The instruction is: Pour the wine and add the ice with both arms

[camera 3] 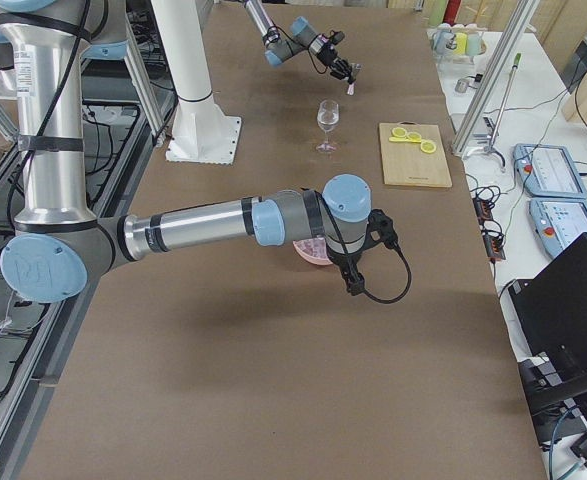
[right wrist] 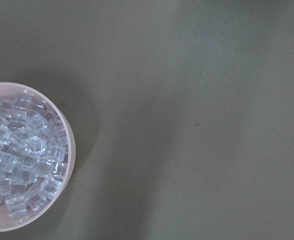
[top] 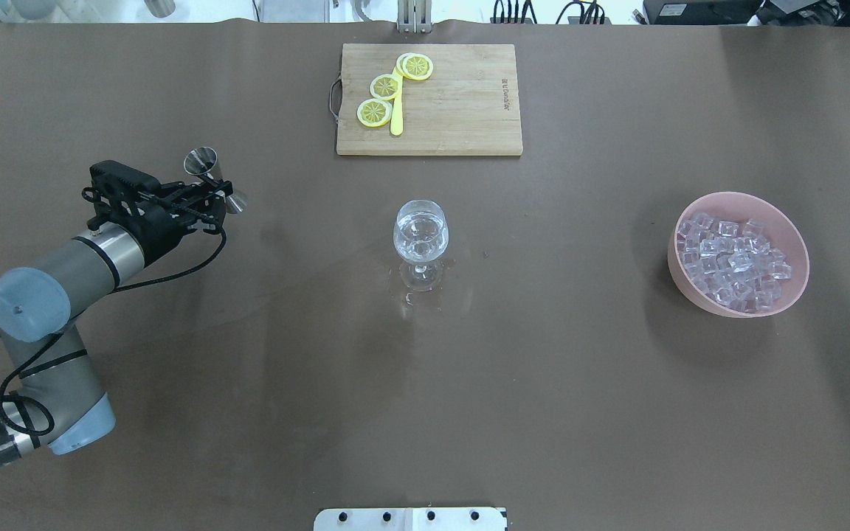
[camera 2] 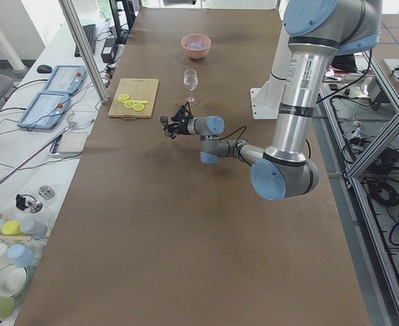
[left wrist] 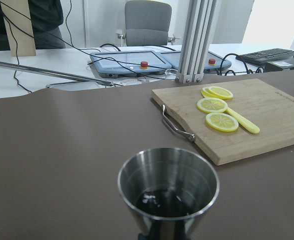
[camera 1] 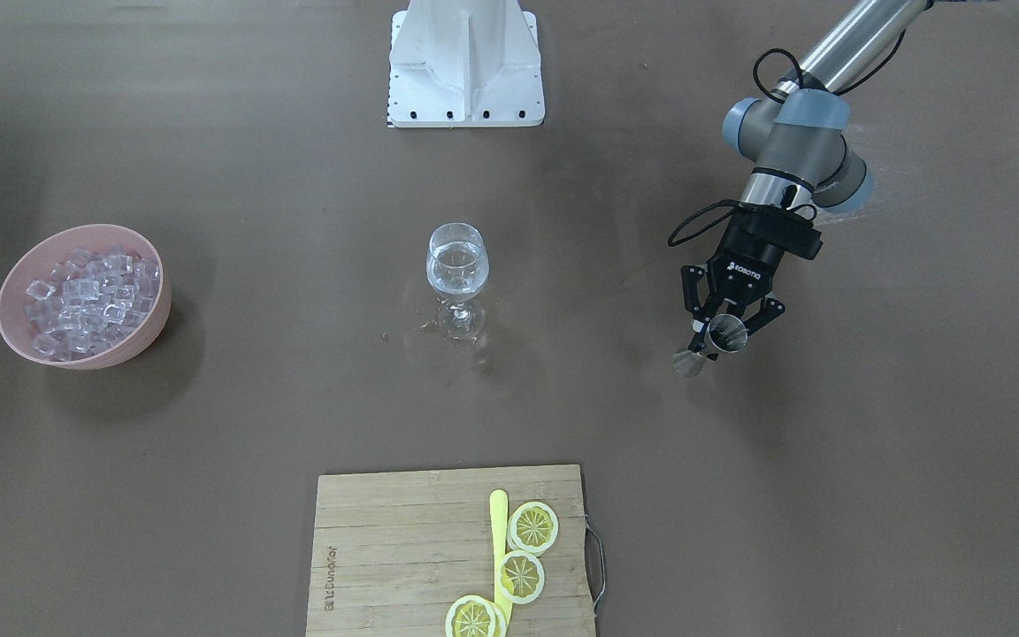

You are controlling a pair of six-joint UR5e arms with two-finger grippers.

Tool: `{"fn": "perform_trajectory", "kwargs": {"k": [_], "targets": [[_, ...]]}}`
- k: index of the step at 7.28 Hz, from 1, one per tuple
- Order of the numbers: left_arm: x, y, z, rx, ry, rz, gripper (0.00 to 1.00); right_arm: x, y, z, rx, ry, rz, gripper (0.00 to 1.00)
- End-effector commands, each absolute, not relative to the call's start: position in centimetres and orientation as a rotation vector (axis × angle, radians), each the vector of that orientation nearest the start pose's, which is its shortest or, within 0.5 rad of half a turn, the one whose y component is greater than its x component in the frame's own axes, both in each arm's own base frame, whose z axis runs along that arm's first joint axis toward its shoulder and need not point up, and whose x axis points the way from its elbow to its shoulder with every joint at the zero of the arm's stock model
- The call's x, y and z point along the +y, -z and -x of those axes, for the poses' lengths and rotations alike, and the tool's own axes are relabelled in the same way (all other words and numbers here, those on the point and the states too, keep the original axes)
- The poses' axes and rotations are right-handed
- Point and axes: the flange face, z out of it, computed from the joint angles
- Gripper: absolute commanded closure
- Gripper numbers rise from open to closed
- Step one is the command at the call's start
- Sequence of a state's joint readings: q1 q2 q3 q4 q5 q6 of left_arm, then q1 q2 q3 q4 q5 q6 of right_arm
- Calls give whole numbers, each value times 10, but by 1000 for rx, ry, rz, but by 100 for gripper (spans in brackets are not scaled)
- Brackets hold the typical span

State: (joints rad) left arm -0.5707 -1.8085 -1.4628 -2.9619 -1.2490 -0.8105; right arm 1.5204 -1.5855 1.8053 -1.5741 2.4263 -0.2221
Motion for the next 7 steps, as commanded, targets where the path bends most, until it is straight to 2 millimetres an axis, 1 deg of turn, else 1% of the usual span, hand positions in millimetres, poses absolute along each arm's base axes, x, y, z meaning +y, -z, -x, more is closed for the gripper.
{"fn": "perform_trajectory", "kwargs": {"k": [1, 2, 3, 4, 5, 6, 7], "targets": [[-463, -415, -404, 1011, 73, -1165, 100, -491, -541, -33, -834, 352, -285, 0], [-461, -397, -406, 940, -50, -1262, 100, -494, -537, -33, -829, 363, -315, 0], [-457, -380, -405, 906, -137, -1320, 100, -493, -536, -34, -826, 361, -337, 0], [-456, -364, -416, 914, -240, -1306, 100, -490, -541, -35, -824, 365, -349, 0], [-457, -357, -418, 911, -252, -1314, 100, -489, -542, -35, -824, 362, -352, 0], [-456, -349, -416, 918, -249, -1325, 100, -485, -545, -40, -822, 346, -348, 0], [-453, -343, -414, 923, -260, -1337, 100, -485, -541, -43, -828, 294, -338, 0]]}}
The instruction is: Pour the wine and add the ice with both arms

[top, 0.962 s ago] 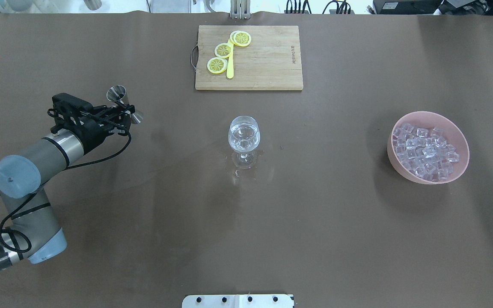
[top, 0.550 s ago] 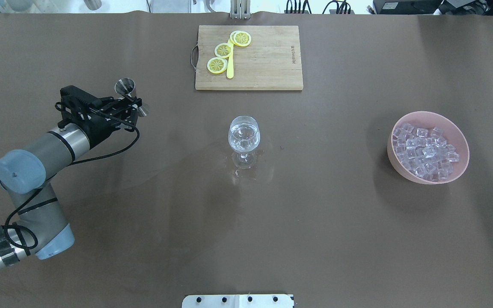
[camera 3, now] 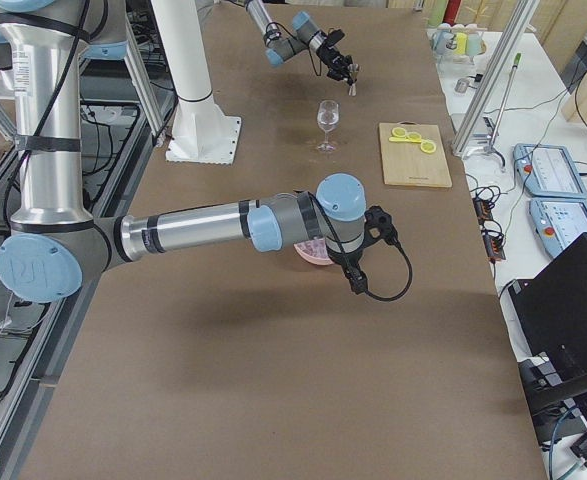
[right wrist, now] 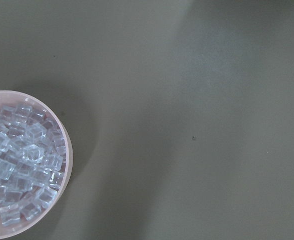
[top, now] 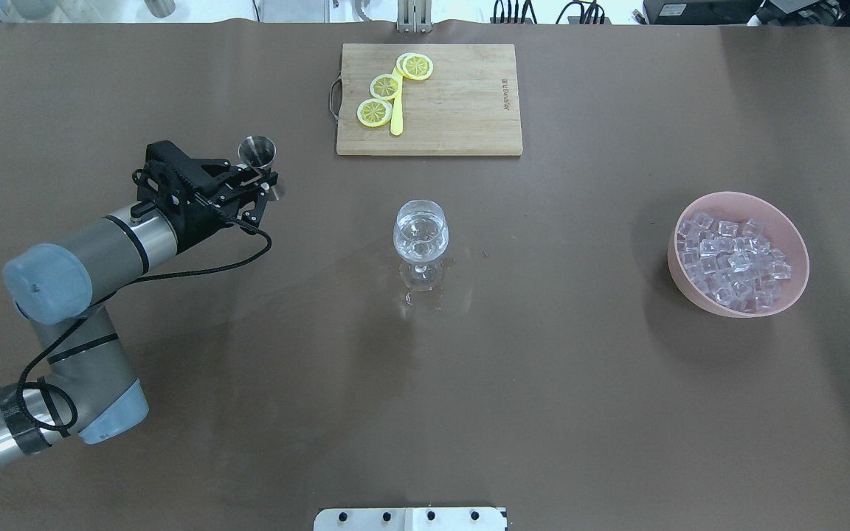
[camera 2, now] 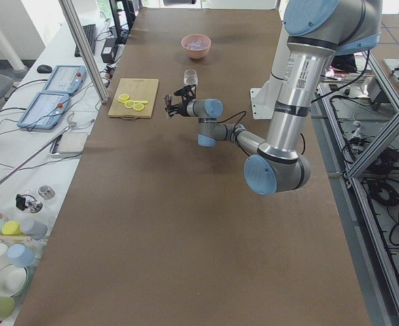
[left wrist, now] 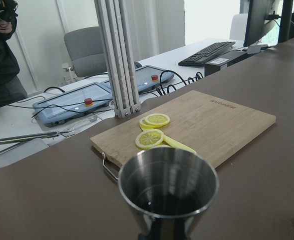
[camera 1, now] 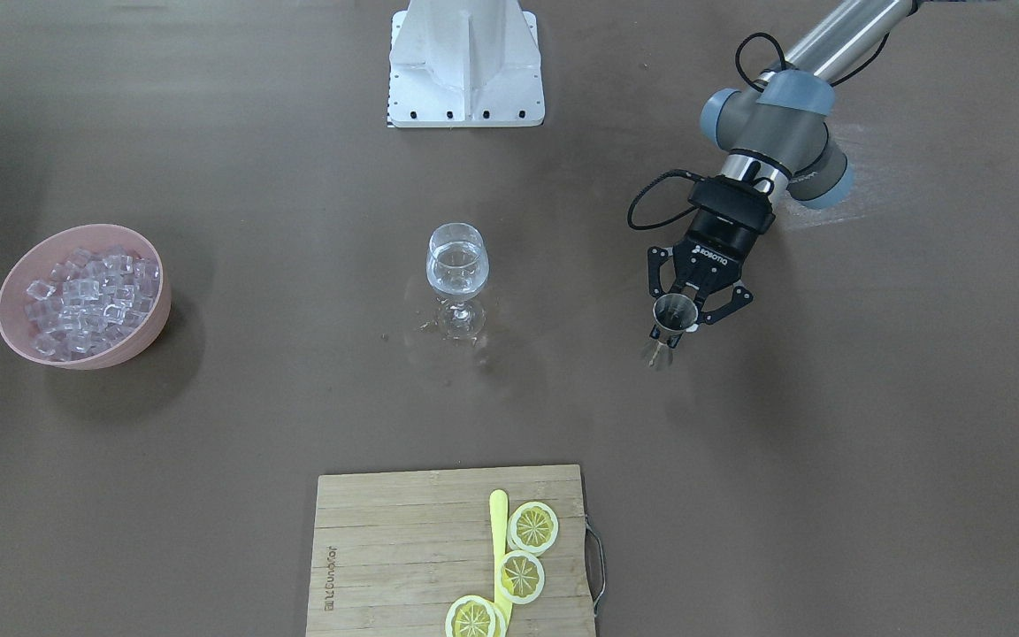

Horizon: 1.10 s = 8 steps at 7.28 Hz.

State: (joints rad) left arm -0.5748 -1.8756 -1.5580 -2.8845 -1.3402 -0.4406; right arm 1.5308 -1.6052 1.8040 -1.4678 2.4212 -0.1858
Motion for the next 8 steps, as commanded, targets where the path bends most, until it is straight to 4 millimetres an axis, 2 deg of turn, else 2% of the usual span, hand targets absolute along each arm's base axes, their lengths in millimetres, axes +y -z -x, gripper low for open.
{"fn": "perform_trajectory", "kwargs": {"k": [1, 3, 6, 7, 8], "targets": [[-453, -333, -419, 919, -277, -1341, 100, -485, -538, -43, -837, 235, -315, 0], [-446, -322, -424, 934, -289, -1339, 100, -476, -548, -51, -837, 206, -308, 0], [-445, -284, -426, 949, -323, -1357, 100, -457, -561, -70, -833, 160, -304, 0], [-437, -272, -430, 881, -427, -1426, 100, -453, -561, -74, -832, 148, -306, 0], [-432, -266, -432, 861, -461, -1452, 100, -444, -565, -75, -833, 133, -295, 0]]}}
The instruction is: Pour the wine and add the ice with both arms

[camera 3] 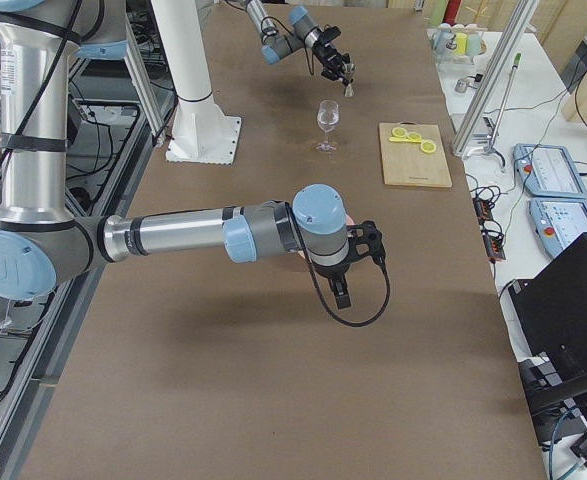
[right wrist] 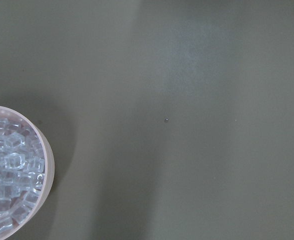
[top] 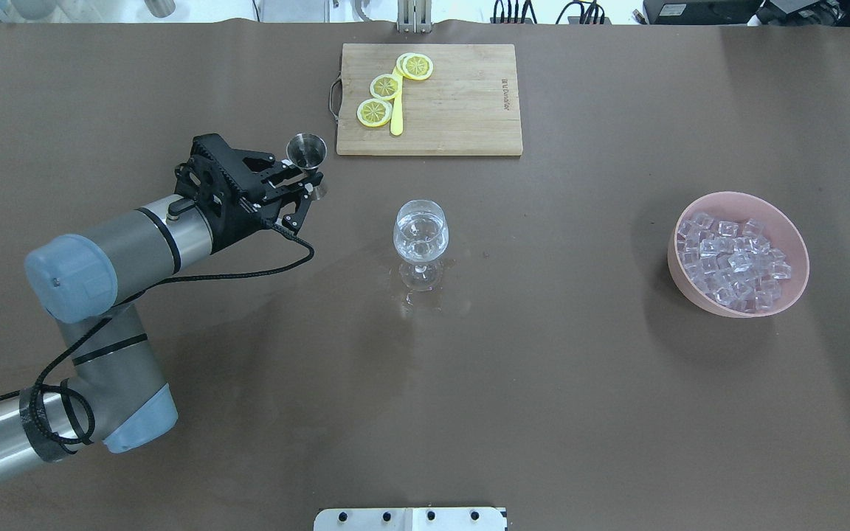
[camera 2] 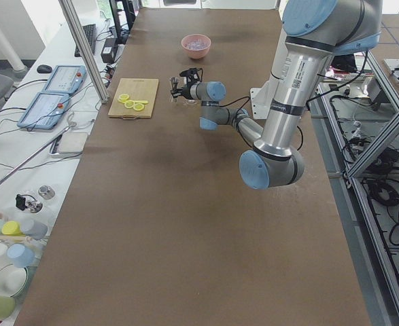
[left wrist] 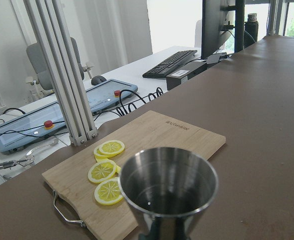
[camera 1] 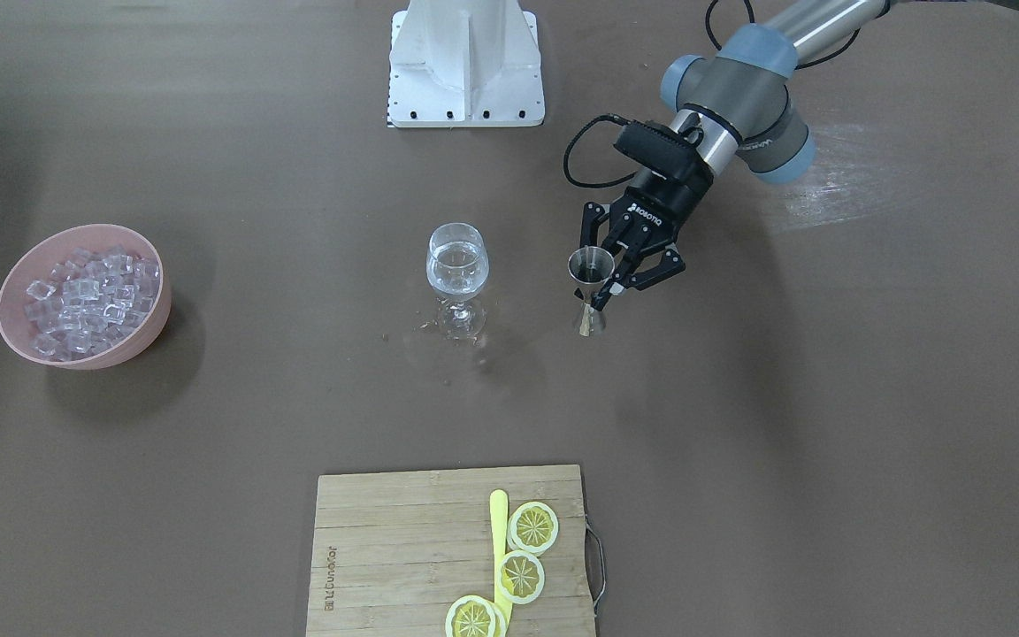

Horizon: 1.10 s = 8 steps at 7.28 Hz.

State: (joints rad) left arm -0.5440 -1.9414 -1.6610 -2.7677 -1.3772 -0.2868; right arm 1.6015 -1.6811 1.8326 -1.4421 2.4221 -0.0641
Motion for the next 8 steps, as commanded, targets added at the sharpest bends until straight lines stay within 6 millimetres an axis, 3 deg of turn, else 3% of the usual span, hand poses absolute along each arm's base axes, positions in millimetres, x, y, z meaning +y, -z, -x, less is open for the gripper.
{"fn": "perform_trajectory", "kwargs": {"k": [1, 2, 3, 5, 8], "targets": [[-431, -250, -446, 857, -482, -1430, 100, -436, -565, -75, -834, 127, -290, 0], [-435, -220, -457, 826, -502, -1400, 100, -432, -563, -76, -838, 94, -279, 0], [-427, -205, -456, 807, -546, -1432, 100, -428, -561, -76, -839, 88, -278, 0], [-433, -207, -453, 559, -695, -1542, 100, -424, -564, -75, -840, 79, -269, 0], [-400, -192, -481, 456, -712, -1603, 100, -423, -564, -75, -845, 53, -255, 0]]}}
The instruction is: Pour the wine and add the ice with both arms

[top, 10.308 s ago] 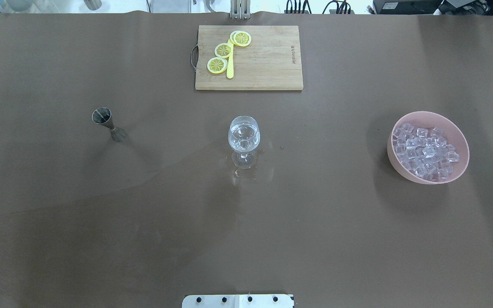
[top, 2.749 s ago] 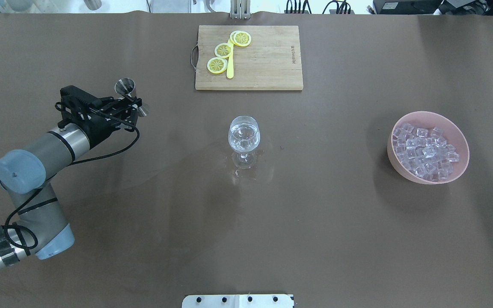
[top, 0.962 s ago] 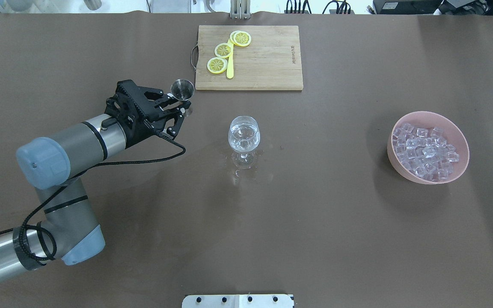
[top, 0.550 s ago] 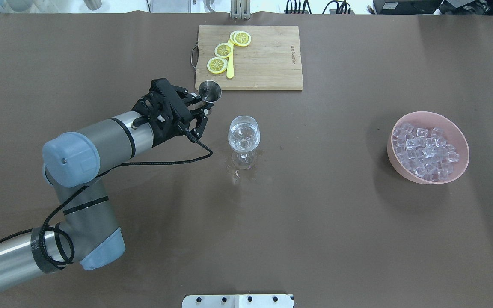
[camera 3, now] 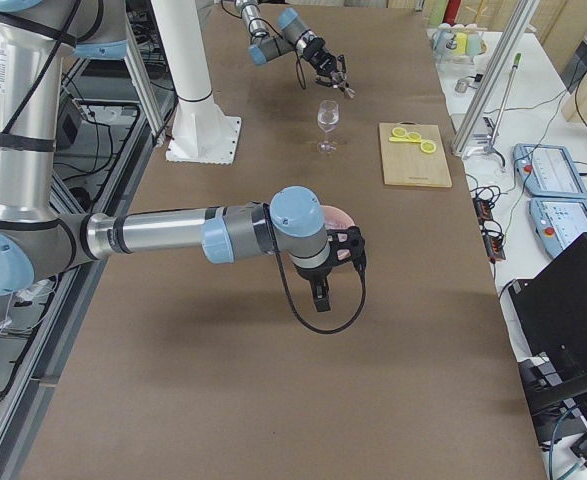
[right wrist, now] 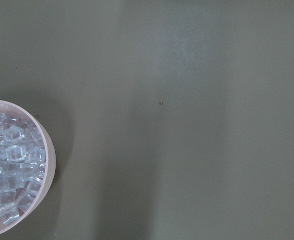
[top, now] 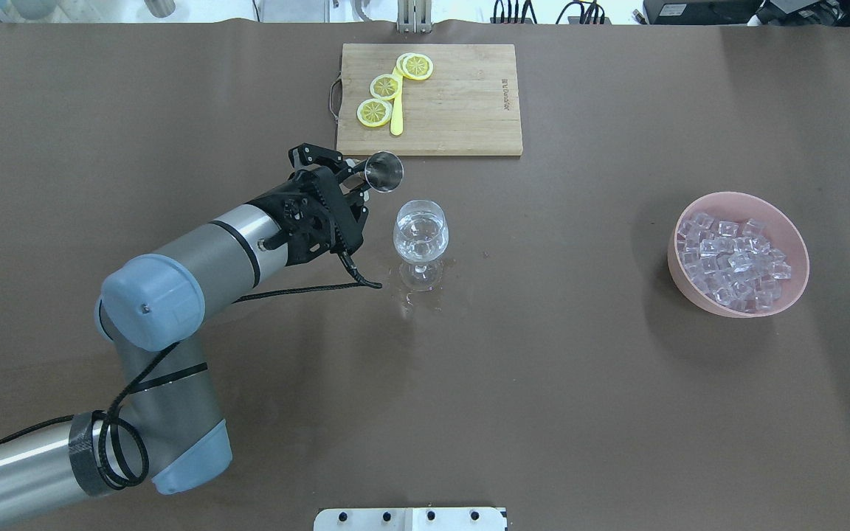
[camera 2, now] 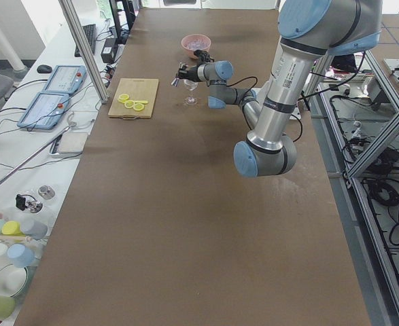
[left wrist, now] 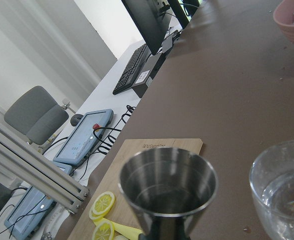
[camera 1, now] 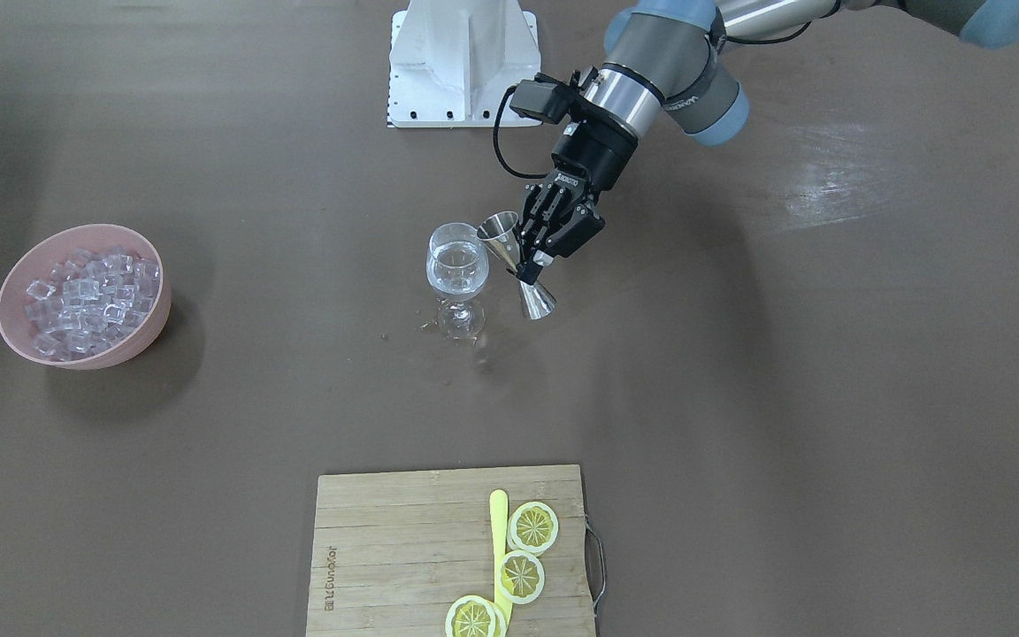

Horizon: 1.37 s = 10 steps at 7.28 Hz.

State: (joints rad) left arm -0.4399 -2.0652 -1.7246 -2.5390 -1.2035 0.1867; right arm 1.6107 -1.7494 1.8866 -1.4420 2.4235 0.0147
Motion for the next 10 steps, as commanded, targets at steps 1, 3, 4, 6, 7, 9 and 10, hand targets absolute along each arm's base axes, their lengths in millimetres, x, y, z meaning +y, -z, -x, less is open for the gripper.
{"fn": "perform_trajectory", "kwargs": {"k": [1, 3, 4, 6, 7, 9, 10], "targets": [[-397, -194, -484, 452, -721, -1599, 100, -423, -564, -75, -846, 49, -254, 0], [-399, -189, -489, 332, -827, -1628, 100, -423, -562, -75, -846, 49, -257, 0], [-402, -181, -488, 227, -855, -1660, 100, -423, -559, -75, -848, 36, -256, 0], [-403, -175, -487, 119, -919, -1691, 100, -423, -557, -75, -850, 31, -257, 0], [-408, -175, -491, 56, -948, -1688, 100, -423, -557, -75, -849, 31, -257, 0], [-412, -167, -496, -27, -979, -1692, 100, -424, -556, -75, -850, 33, -259, 0], [-414, -168, -494, -51, -974, -1687, 100, -424, -555, -75, -850, 32, -260, 0]]}}
